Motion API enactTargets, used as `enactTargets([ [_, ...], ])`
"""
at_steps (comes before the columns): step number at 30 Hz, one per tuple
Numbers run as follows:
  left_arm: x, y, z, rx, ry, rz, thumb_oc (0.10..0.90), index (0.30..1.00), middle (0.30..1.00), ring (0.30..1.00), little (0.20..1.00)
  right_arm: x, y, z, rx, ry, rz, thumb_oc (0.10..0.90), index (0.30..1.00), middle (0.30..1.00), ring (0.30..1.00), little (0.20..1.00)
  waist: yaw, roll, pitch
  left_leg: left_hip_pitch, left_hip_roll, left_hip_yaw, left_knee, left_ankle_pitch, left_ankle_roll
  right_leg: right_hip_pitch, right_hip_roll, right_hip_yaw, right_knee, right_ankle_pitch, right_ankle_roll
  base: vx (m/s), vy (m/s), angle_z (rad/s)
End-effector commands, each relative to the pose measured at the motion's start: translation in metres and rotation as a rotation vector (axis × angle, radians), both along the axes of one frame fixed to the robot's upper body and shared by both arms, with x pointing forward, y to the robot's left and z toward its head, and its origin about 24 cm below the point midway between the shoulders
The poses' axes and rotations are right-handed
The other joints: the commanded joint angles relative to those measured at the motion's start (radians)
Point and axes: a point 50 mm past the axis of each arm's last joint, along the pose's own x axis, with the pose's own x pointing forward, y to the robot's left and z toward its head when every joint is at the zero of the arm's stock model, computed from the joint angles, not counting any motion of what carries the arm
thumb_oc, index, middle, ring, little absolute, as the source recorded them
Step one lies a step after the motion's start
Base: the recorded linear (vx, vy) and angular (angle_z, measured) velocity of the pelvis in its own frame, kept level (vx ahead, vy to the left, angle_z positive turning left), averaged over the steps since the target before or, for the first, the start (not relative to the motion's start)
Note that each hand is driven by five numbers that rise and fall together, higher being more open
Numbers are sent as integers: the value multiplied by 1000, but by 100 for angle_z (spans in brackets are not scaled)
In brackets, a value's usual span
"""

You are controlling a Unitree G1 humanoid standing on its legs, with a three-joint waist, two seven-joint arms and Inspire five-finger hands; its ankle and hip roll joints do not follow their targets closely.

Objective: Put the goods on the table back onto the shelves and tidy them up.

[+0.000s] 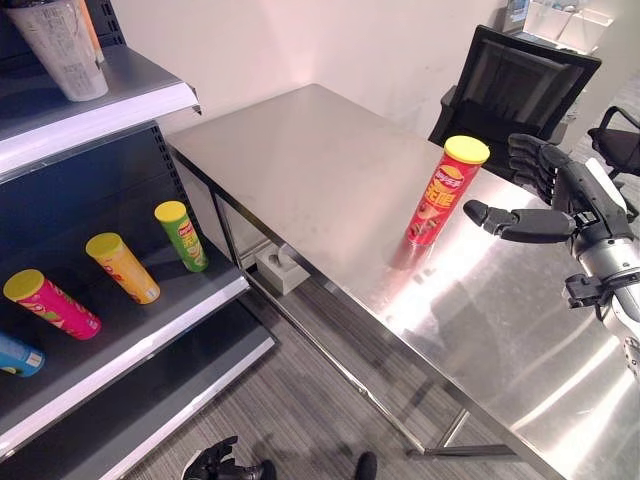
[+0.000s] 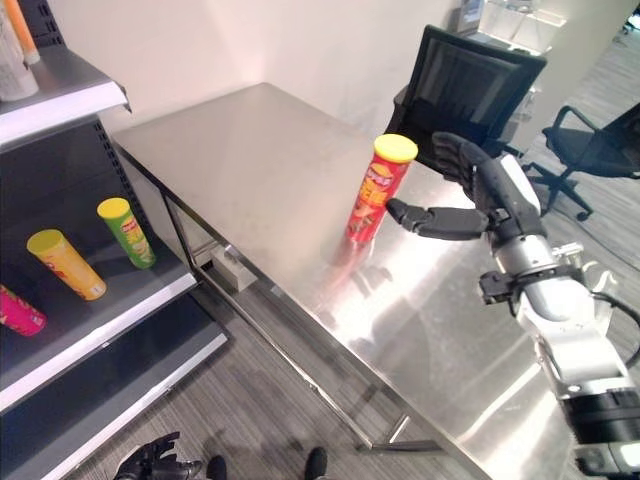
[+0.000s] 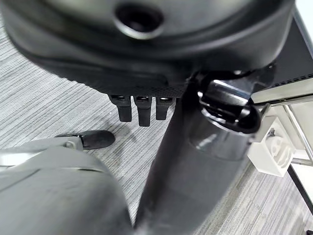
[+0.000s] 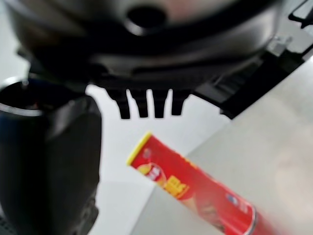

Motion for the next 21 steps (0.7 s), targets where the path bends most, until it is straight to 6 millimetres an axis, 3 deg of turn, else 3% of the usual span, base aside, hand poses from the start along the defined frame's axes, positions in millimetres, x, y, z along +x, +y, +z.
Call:
enactTargets([
  [1,23,18,12,77,-70,-63,800,900,900,900,900,7,8,61,8,-277,1,800,900,900,900,900,25,-32,-43,-18,25,23,9,-48,-36,53,-56,-7,6,-85,91,18,-21,16],
  [21,26,22,13,101,-57,-82,800,900,900,900,900,38,-7,78,-10,-232,-141,800,900,900,900,900,55,-49,-34,-24,24,-9,9,-49,-39,63,-52,-30,6,-94,89,15,-7,6],
])
